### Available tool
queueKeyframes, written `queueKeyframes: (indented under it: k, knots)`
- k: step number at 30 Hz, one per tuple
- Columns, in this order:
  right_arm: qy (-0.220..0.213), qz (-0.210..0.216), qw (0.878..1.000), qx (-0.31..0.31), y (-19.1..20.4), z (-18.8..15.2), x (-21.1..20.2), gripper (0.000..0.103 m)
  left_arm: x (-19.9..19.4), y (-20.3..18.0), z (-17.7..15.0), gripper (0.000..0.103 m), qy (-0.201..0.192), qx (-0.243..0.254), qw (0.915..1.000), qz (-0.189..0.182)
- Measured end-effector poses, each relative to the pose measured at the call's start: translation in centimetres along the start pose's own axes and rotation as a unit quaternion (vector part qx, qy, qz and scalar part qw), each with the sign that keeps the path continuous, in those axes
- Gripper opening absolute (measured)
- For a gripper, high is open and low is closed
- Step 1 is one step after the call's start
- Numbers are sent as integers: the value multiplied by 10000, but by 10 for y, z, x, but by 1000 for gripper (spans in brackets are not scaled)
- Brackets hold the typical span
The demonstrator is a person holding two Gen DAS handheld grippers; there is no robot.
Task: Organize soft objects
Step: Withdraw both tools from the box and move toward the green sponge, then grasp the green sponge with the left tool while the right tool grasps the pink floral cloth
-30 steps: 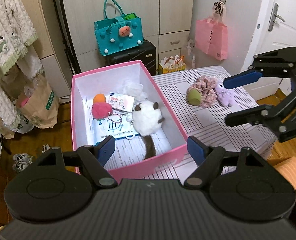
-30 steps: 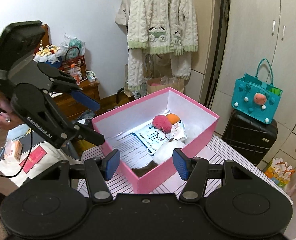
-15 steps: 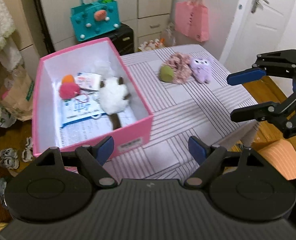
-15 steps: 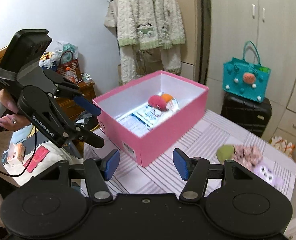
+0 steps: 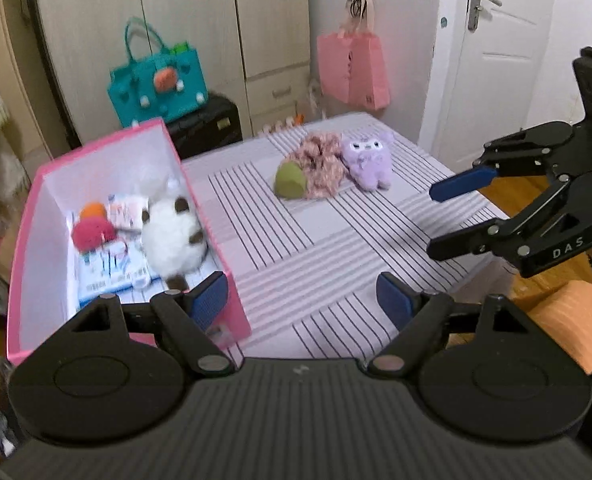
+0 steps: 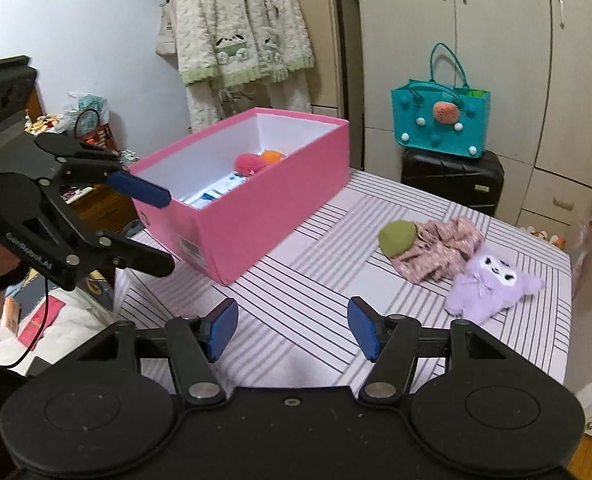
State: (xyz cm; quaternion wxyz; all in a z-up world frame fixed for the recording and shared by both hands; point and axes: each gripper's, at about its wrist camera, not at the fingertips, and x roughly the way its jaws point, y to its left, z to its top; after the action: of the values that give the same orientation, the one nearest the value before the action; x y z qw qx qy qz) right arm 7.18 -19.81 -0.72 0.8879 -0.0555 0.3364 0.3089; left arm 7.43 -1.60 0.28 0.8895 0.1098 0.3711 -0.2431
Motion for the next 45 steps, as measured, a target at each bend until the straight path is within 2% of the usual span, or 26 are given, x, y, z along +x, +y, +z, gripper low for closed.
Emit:
queueKeyframes:
  k: [4,17,21,24,27,29,31,40,43,45]
  knots:
    - [-75,-106,9999,-76,-9,-8,6,66,7,-12,-2,81,-312,146,9991,252]
    - [-209,-642,9975,-200,-53,-28,39,66,45,-27,7,80,-822,128,9956,437]
    - [-280,-771,9960,-343,-65,-29,50,69,60,-35,14,79,-949,124,9945,419]
    - [-269,-819,9953,-434,-73,-28,61,70,76,-37,21,77,-1007,1,9942,387]
    - [-266,-934,9930,-679,-78,-25,71,70,93,-41,28,74,-1155,-34,9916,575]
    - [-297,-977,9908,-888,-82,-21,76,77,104,-43,32,69,-1238,-64,9897,723]
    - [-350,-987,9888,-1063,-86,-16,81,78,115,-42,38,66,-1285,-146,9887,761]
    - [-178,-882,9795,-1802,-108,15,119,81,172,-15,64,61,-1030,-1089,9871,561]
    - [-59,-857,9744,-2079,-116,24,134,88,191,-6,69,58,-834,-1284,9867,551]
    - [54,-773,9740,-2130,-122,30,145,88,201,-2,70,54,-744,-1358,9863,570]
